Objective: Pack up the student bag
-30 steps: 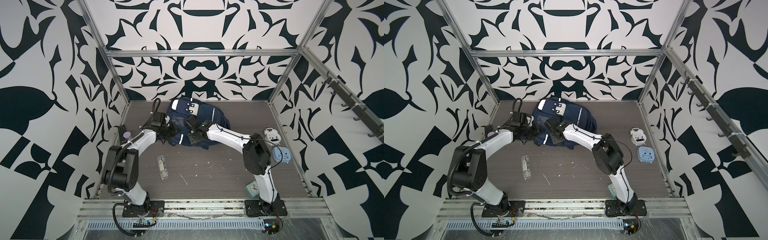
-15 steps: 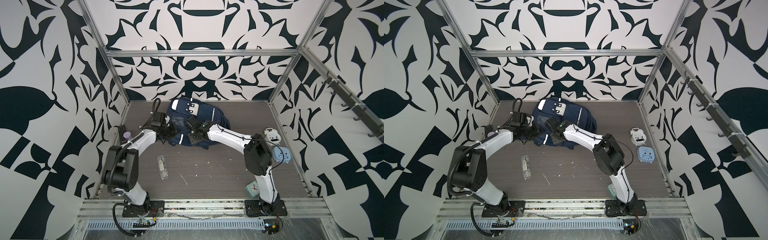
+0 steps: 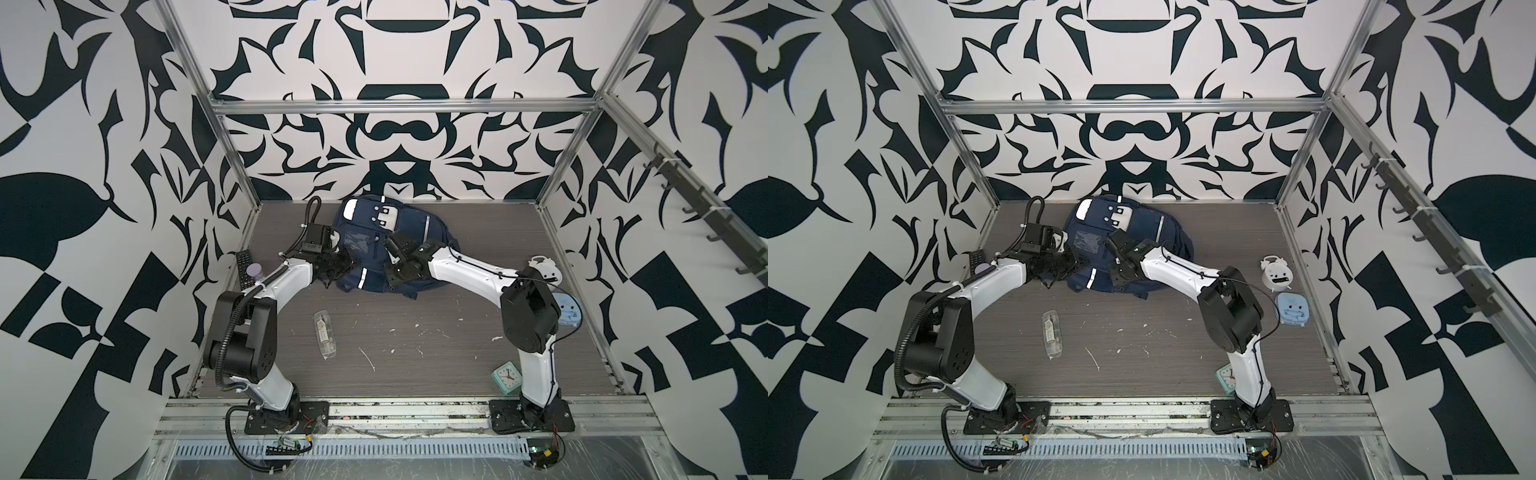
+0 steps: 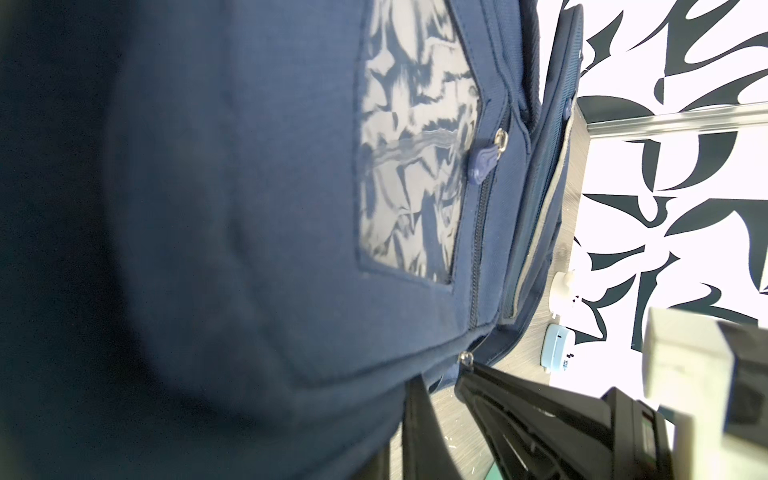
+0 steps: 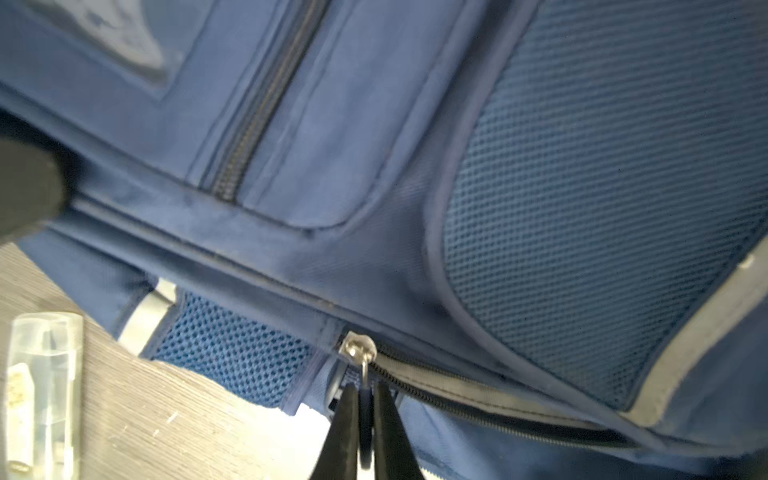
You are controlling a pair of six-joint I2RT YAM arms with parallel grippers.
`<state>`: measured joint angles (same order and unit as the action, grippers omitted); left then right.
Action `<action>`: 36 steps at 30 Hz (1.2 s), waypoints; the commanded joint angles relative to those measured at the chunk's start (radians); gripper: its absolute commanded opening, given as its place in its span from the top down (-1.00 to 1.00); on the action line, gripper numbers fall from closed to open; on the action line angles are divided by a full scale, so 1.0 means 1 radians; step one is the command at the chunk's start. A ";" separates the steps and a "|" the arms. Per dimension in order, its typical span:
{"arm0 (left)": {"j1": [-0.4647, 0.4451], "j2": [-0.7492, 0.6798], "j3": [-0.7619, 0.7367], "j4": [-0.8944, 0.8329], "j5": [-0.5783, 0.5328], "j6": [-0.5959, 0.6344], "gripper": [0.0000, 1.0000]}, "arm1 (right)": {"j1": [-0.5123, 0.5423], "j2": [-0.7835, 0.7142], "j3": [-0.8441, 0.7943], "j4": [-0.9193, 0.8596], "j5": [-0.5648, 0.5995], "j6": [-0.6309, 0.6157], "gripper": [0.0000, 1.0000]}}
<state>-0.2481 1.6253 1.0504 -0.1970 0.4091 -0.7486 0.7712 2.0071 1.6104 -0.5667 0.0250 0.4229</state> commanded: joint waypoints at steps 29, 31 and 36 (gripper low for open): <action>0.131 0.035 0.019 0.045 0.023 -0.032 1.00 | -0.246 -0.301 -0.357 -0.028 -0.083 -0.102 0.94; 0.138 0.036 0.021 0.045 0.019 -0.035 1.00 | -0.256 -0.312 -0.356 -0.042 -0.062 -0.115 0.94; 0.141 0.060 0.041 0.044 0.010 -0.046 1.00 | -0.254 -0.341 -0.350 -0.042 -0.067 -0.107 0.96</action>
<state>-0.1326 1.6608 1.0515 -0.1963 0.4873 -0.7853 0.5247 1.7153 1.2575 -0.5533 -0.0856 0.3244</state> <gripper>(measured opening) 0.075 0.069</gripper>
